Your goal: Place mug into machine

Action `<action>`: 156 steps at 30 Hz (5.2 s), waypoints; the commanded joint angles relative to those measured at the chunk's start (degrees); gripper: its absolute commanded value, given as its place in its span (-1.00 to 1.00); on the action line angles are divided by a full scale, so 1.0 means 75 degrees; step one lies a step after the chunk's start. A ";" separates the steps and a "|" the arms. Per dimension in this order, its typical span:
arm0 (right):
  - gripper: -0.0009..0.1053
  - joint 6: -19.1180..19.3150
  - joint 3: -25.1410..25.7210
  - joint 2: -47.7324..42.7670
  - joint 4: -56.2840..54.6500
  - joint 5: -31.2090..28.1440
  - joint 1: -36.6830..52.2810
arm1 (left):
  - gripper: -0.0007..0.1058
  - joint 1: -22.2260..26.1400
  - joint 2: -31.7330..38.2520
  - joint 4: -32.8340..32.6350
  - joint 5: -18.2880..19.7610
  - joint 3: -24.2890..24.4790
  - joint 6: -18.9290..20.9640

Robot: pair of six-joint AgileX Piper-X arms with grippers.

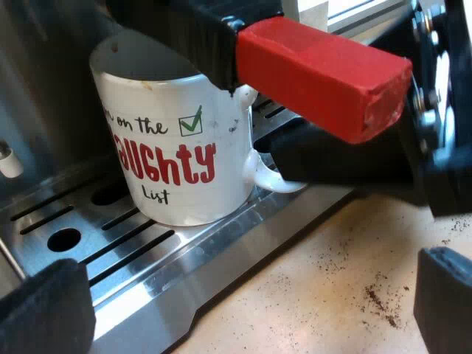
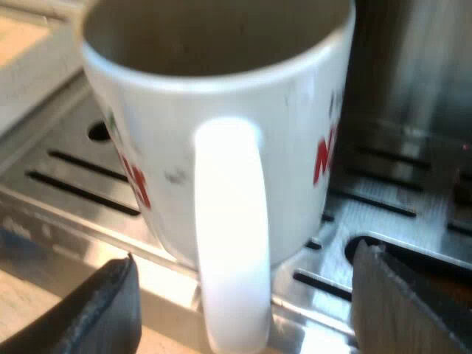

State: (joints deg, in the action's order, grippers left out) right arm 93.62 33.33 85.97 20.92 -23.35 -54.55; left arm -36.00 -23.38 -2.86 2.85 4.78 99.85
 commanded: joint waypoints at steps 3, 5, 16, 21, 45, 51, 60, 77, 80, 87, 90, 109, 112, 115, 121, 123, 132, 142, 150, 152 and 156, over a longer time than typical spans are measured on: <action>-0.04 0.0275 0.0007 0.0535 0.1081 0.0183 -0.0015 | 0.68 -0.0010 0.0038 0.0089 -0.0078 0.0014 0.0020; -0.08 0.0298 0.0007 0.0794 0.1537 0.0168 -0.0015 | 0.68 -0.0010 0.0038 0.0089 -0.0078 0.0014 0.0020; -0.08 0.0578 0.0744 0.1545 0.1809 0.0114 0.0320 | 0.68 -0.0010 0.0038 0.0089 -0.0078 0.0014 0.0054; -0.08 0.0578 0.1114 0.1822 0.1809 0.0207 0.0393 | 0.68 -0.0010 0.0038 0.0089 -0.0078 0.0014 0.0050; -0.08 0.0578 -0.0346 -0.0866 -0.0496 0.0023 -0.0222 | 0.68 -0.0010 0.0038 0.0435 -0.0097 0.0014 0.0021; -0.24 0.0578 -0.0450 -0.2368 -0.1470 -0.0075 -0.0653 | 0.68 -0.0010 0.0355 0.0381 -0.0097 0.0282 0.0021; -0.98 0.0567 -0.0450 -0.4335 -0.2205 -0.0566 -0.1114 | 0.68 -0.0010 0.1140 -0.0553 -0.0097 0.1353 0.0021; -0.98 0.0518 0.0902 -0.3997 -0.2205 -0.1886 -0.2213 | 0.68 -0.0010 0.1543 -0.3607 -0.0475 0.3611 0.0017; -0.98 0.0518 0.1267 -0.3447 -0.2205 -0.1885 -0.2213 | 0.68 -0.0010 0.1816 -0.3690 -0.0474 0.3617 0.0017; -0.98 0.0518 0.1995 -0.2351 -0.2205 -0.2259 -0.2174 | 0.68 -0.0010 0.2317 -0.4000 -0.0474 0.3617 0.0017; -0.98 0.0518 0.2333 -0.1782 -0.2205 -0.2404 -0.2174 | 0.68 -0.0010 0.2329 -0.3999 -0.0443 0.3617 0.0017; -0.98 0.0534 0.3817 -0.0042 -0.2260 -0.3199 -0.1136 | 0.68 -0.0010 0.2329 -0.4036 -0.0101 0.3617 0.0017; -0.98 0.0518 0.3817 0.0054 -0.2258 -0.3023 -0.1006 | 0.68 -0.0010 0.2329 -0.4036 -0.0077 0.3617 0.0017; -0.98 0.0519 0.3817 0.0156 -0.2258 -0.3021 -0.0898 | 0.68 -0.0010 0.2329 -0.4036 -0.0077 0.3617 0.0017; -0.98 0.0519 0.3817 0.0285 -0.2239 -0.3273 -0.0748 | 0.68 -0.0010 0.2329 -0.4036 -0.0077 0.3617 0.0017; -0.98 0.0519 0.3817 0.0283 -0.2239 -0.3325 -0.0748 | 0.68 -0.0010 0.2329 -0.4036 -0.0077 0.3617 0.0017; -0.97 0.0553 0.3817 -0.0473 -0.2853 -0.3018 -0.1346 | 0.68 -0.0010 0.2329 -0.4036 -0.0077 0.3598 0.0017; 0.28 0.0510 0.3817 -0.1787 -0.4396 -0.2494 -0.1562 | 0.68 -0.0010 0.2309 -0.3923 -0.0301 0.3559 0.0118; 0.40 0.0621 0.3817 -0.3340 -0.6022 -0.1889 -0.1191 | 0.68 0.0004 0.1519 -0.3409 -0.1297 0.4173 0.0940; 0.40 0.0484 0.3817 -0.3735 -0.6497 -0.1455 -0.0640 | 0.68 0.0004 0.1051 -0.3409 -0.1577 0.4472 0.0940; 0.40 0.0329 0.3817 -0.4303 -0.7387 -0.0904 0.0423 | 0.68 0.0381 0.0275 -0.3409 -0.1784 0.5081 0.0940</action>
State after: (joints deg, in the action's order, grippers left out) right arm 95.92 61.33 54.26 -33.14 -30.85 -52.21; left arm -33.42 -21.22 -29.29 -9.06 42.17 106.25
